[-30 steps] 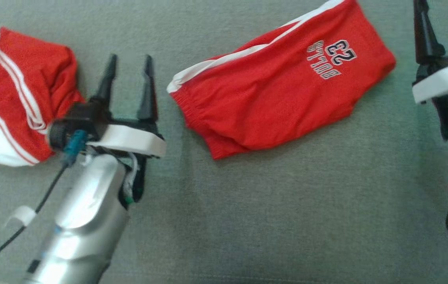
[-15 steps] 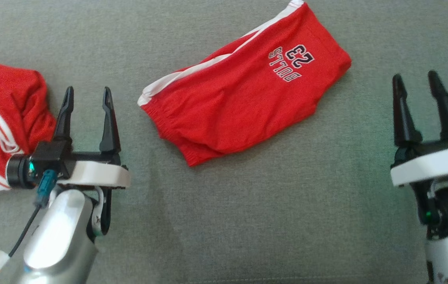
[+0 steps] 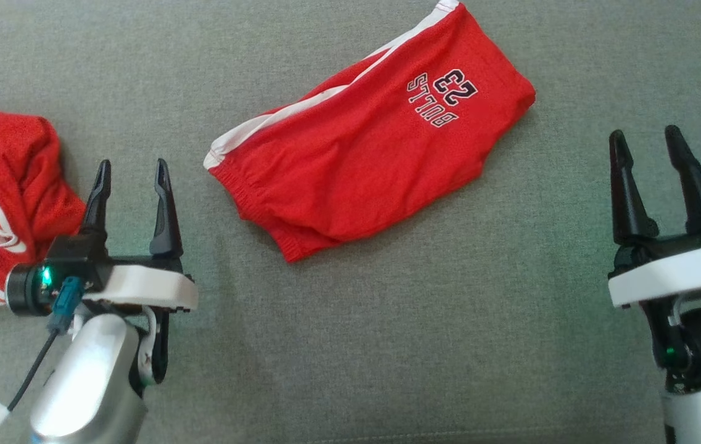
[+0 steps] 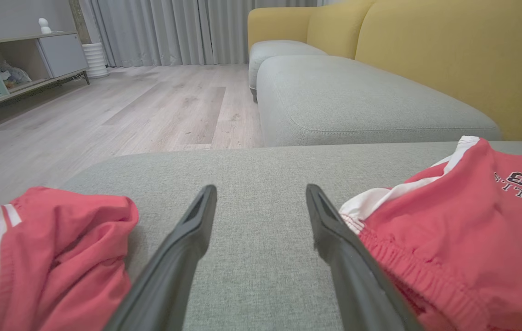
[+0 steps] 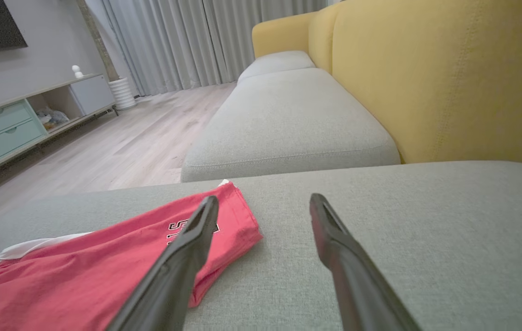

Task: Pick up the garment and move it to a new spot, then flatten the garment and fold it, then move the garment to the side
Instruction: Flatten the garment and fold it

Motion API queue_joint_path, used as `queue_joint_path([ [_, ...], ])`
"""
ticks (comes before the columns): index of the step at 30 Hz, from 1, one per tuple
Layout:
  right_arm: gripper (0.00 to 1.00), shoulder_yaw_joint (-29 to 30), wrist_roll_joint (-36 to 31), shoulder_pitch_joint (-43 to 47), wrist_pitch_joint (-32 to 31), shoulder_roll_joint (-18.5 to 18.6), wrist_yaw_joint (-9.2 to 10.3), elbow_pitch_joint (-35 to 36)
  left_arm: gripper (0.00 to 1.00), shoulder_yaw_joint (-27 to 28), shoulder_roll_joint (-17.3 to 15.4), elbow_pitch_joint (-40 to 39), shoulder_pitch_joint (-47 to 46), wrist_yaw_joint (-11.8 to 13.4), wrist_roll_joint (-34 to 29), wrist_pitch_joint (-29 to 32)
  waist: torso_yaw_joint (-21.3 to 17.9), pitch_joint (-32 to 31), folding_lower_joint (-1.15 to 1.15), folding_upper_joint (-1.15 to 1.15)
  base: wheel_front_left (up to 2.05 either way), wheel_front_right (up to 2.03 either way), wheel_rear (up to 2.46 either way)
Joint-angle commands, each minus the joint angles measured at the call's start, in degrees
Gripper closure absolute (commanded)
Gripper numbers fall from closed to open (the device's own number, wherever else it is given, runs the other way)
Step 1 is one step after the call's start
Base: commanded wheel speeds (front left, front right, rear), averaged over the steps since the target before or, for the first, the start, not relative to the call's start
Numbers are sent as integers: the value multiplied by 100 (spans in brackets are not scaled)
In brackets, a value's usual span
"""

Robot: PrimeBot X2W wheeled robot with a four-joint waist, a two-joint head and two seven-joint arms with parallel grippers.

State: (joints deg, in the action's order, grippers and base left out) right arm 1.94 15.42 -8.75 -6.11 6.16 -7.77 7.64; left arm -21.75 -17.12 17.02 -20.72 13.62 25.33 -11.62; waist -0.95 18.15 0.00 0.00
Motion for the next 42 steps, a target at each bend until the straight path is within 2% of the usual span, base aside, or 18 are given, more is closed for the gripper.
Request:
queue_joint_path([
  [1, 0, -94, -26, -4, -40, -22, 28, 235, 0, 257, -208, -205, -75, 41, 10, 4, 10, 4, 0, 0, 0, 0, 0],
  [7, 0, -14, 7, -39, -177, 7, 28, 200, 0, 223, -203, -245, -93, 64, 19, 28, 73, 40, 0, 0, 0, 0, 0],
  [10, 0, 0, 143, -174, -493, 158, 28, -97, 0, 186, -150, -281, -161, 51, 32, 9, 203, 131, 0, 0, 0, 0, 0],
  [15, 0, -200, 360, -681, -869, 496, 28, -827, 0, 65, 1, -312, -313, 3, 7, -58, 494, 342, 0, 0, 0, 0, 0],
  [23, 0, -713, 592, -2055, -1194, 1144, 28, -2379, 0, -180, 346, -106, -680, -166, -31, -175, 1055, 649, 0, 0, 0, 0, 0],
  [27, 0, -859, 580, -2562, -1773, 1362, 28, -3168, 0, -269, 520, 52, -797, -233, -46, -235, 1260, 691, 0, 0, 0, 0, 0],
  [28, 0, -859, 580, -2562, -1773, 1362, 28, -3168, 0, -269, 520, 52, -797, -233, -46, -235, 1260, 691, 0, 0, 0, 0, 0],
  [32, 0, -1126, 809, -2804, -2591, 1432, 28, -3701, 0, -290, 609, 210, -836, -301, -38, -278, 1350, 662, 0, 0, 0, 0, 0],
  [33, 9, -1151, 884, -2832, -2722, 1431, 28, -3750, 0, -285, 622, 239, -837, -312, -35, -287, 1358, 651, 0, 0, 0, 0, 0],
  [34, 75, -1152, 936, -2851, -2788, 1428, 28, -3771, 0, -275, 631, 263, -835, -322, -33, -295, 1359, 637, 0, 0, 0, 0, 0],
  [35, 100, -1149, 980, -2844, -2847, 1417, 28, -3782, 0, -259, 638, 280, -829, -327, -32, -302, 1354, 620, 0, 0, 0, 0, 0],
  [39, 100, -1101, 1126, -2691, -2826, 1323, 28, -3611, 0, -156, 642, 256, -757, -316, -73, -327, 1280, 527, 0, 0, 0, 0, 0],
  [42, 100, -894, 1203, -2365, -2565, 1207, 28, -3332, 0, -48, 631, 172, -651, -314, -143, -334, 1198, 410, 0, 0, 0, 0, 0],
])
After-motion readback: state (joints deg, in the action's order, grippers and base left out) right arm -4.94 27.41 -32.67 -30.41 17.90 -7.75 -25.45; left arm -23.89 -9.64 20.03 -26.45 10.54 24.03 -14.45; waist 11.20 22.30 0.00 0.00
